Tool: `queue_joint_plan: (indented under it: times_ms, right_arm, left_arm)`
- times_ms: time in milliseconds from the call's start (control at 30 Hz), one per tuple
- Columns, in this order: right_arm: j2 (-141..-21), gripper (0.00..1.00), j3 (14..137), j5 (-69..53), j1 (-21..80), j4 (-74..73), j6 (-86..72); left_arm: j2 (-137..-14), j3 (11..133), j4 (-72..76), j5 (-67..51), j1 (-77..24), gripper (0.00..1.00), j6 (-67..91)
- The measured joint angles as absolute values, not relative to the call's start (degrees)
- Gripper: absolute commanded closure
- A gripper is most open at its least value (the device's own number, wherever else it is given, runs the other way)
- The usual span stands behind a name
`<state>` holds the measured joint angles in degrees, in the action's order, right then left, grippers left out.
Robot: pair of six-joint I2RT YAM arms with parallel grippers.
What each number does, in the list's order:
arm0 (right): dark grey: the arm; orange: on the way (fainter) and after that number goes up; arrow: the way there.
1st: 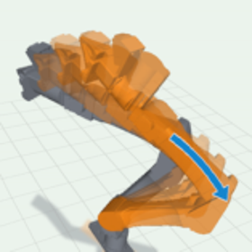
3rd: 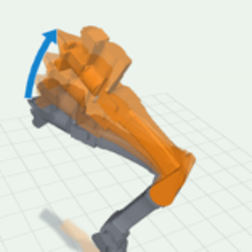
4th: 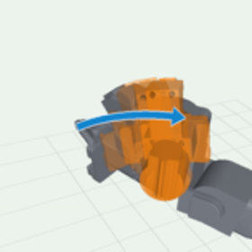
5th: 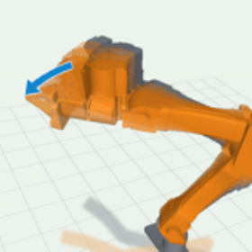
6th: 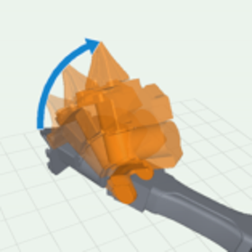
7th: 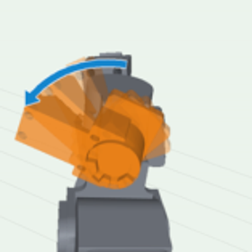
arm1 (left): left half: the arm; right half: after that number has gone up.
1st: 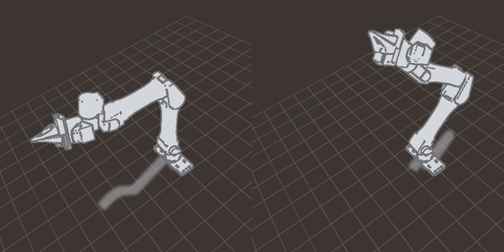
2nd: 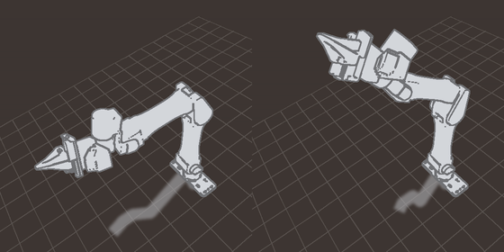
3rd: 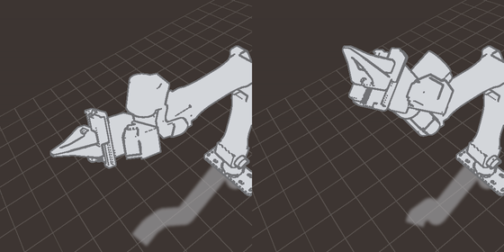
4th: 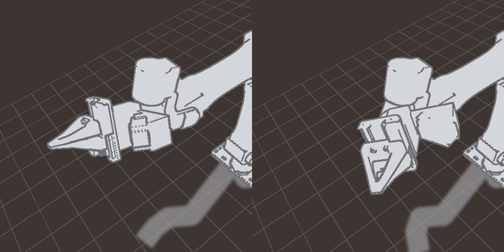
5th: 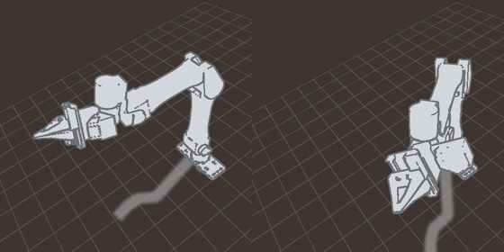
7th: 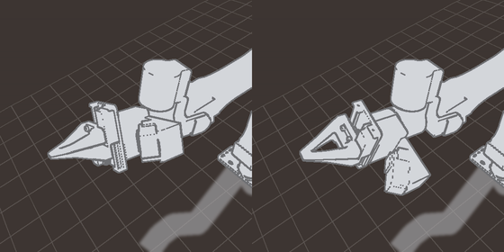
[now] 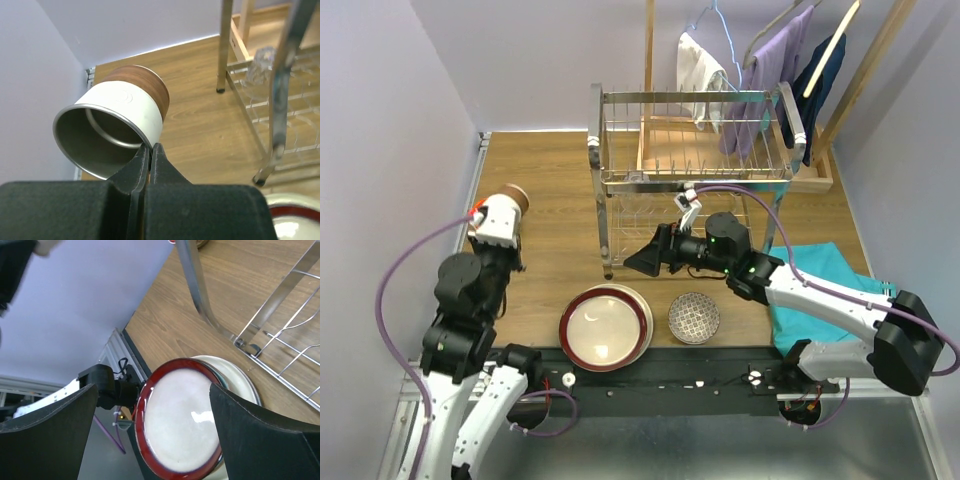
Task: Load the mixed dishes into the dish rack
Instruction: Pass the cup from the left arm to the right
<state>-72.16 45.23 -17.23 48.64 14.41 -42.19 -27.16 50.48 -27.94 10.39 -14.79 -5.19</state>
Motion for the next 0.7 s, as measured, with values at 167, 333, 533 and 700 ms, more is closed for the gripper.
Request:
queue_joint_plan:
  times_ms: [167, 333, 533, 700]
  right_arm:
    - [-73.45, 0.0, 45.23, -17.43, 49.76, 17.32, -44.8]
    - [-76.27, 0.0, 45.25, -17.04, 51.35, 23.7, -48.51]
    - [-81.93, 0.0, 46.7, -15.33, 53.82, 28.38, -55.35]
    - [-86.0, 0.0, 49.65, -12.95, 55.59, 28.99, -60.71]
  left_arm:
    - [-17.21, 43.0, -33.3, 5.72, -15.14, 1.0, -16.38]
    - [-11.97, 38.96, -37.08, -1.98, -15.11, 1.0, -26.81]
    - [-6.5, 37.34, -39.38, -15.16, -11.2, 1.0, -36.49]
    - [-0.49, 36.67, -42.24, -34.68, 2.85, 1.0, -45.52]
